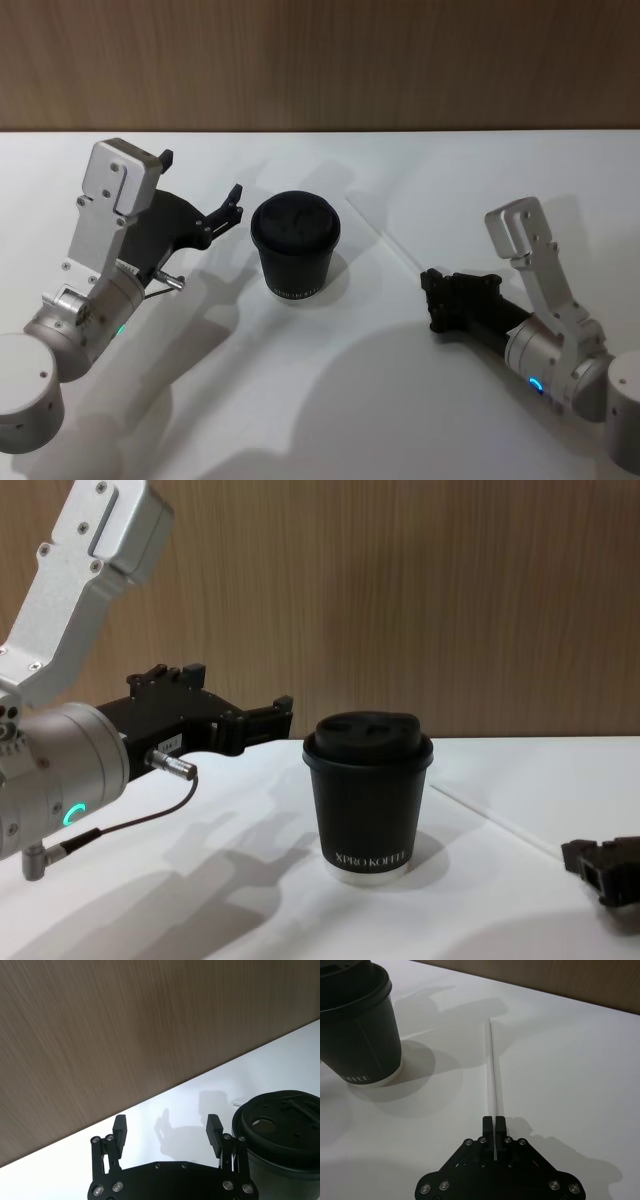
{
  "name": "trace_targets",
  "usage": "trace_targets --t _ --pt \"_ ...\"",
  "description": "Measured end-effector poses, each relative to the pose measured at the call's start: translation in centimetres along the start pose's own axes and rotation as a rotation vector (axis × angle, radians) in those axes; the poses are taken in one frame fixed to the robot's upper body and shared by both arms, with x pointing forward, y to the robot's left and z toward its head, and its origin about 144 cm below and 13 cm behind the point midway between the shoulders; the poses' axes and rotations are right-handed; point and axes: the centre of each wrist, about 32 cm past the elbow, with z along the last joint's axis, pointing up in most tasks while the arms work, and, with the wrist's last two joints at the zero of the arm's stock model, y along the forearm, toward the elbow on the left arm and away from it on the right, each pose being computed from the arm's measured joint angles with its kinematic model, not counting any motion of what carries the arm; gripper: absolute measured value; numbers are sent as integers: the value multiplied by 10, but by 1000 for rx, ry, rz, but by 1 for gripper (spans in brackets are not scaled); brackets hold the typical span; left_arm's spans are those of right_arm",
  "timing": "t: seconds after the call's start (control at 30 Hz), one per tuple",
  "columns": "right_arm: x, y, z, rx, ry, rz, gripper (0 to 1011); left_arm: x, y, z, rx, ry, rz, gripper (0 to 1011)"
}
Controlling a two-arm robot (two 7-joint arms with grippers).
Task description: Pick up the straw with one hand, pass it to the other hand, and insert it into the cup.
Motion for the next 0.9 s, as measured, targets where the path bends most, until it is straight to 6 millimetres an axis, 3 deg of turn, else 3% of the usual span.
trace_targets --t 0.47,0.9 --pt "13 -5 11 147 5 -83 6 0 0 0 0 0 0 1002" --pt "37 -10 27 357 -7 -104 6 0 0 0 0 0 0 1001"
